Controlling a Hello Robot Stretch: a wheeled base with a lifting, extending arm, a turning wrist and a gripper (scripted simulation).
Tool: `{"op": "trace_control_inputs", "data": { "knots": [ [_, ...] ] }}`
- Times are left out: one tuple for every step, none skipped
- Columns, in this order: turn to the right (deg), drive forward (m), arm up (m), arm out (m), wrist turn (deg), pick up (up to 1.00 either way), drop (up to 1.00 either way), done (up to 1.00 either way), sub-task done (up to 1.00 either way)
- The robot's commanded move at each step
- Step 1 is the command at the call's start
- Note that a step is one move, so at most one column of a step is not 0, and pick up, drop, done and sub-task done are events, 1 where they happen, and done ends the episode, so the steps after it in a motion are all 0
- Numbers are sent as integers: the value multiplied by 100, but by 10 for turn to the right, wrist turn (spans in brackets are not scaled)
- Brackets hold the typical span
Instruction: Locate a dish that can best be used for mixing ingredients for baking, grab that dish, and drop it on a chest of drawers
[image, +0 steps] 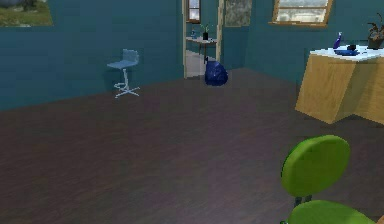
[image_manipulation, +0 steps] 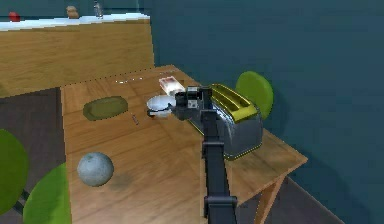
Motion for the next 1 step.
{"op": "trace_control_inputs", "data": {
  "knots": [
    [0,0,18,0,0,0,0,0,0]
  ]
}}
